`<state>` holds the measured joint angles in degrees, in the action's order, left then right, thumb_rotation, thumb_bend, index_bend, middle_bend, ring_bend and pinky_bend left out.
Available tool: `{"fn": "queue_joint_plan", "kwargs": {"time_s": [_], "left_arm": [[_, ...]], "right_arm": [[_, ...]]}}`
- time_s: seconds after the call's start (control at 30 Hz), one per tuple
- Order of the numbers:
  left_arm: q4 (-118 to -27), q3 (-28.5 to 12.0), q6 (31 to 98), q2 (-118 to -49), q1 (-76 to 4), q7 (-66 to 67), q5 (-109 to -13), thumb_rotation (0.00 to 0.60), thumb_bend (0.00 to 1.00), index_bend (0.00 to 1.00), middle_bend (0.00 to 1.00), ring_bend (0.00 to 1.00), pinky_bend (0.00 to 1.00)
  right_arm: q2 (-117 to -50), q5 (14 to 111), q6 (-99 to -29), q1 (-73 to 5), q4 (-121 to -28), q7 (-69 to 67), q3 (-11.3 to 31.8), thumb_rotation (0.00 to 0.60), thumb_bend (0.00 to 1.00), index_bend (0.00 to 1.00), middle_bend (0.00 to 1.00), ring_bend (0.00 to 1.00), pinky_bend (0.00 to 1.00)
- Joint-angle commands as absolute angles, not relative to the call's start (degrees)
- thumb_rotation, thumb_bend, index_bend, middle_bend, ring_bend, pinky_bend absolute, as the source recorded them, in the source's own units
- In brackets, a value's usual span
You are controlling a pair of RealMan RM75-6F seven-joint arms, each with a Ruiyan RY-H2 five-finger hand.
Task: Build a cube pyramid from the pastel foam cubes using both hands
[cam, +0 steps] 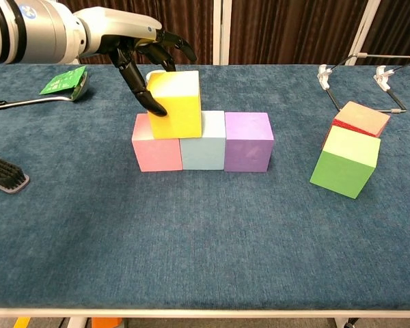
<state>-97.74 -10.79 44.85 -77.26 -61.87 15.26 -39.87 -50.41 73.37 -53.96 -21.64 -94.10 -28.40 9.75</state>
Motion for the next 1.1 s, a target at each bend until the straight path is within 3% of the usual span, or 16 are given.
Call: {"fn": "queue_joint_plan", "kwargs": {"time_s": [0.03, 1.1], "left_arm": [[-97.71, -10.86, 44.67, -77.11, -61.88, 14.97, -39.97, 0.600, 0.26, 0.13, 0.53, 0.14, 0.10], [-98.66, -9.37, 45.39, -76.43, -64.08, 17.62, -36.50, 0.600, 0.26, 0.13, 0.53, 0.14, 0.10]], "right_arm": [[-50.44, 73.27, -53.79, -21.69, -93.99, -28.33, 9.70, 0.600, 0.12, 0.00, 0.06, 0.00, 0.00], [-51.09, 73.35, -53.47, -21.82, -92.91, -28.73, 9.53, 0.600, 0.12, 0.00, 0.06, 0.00, 0.00]]}}
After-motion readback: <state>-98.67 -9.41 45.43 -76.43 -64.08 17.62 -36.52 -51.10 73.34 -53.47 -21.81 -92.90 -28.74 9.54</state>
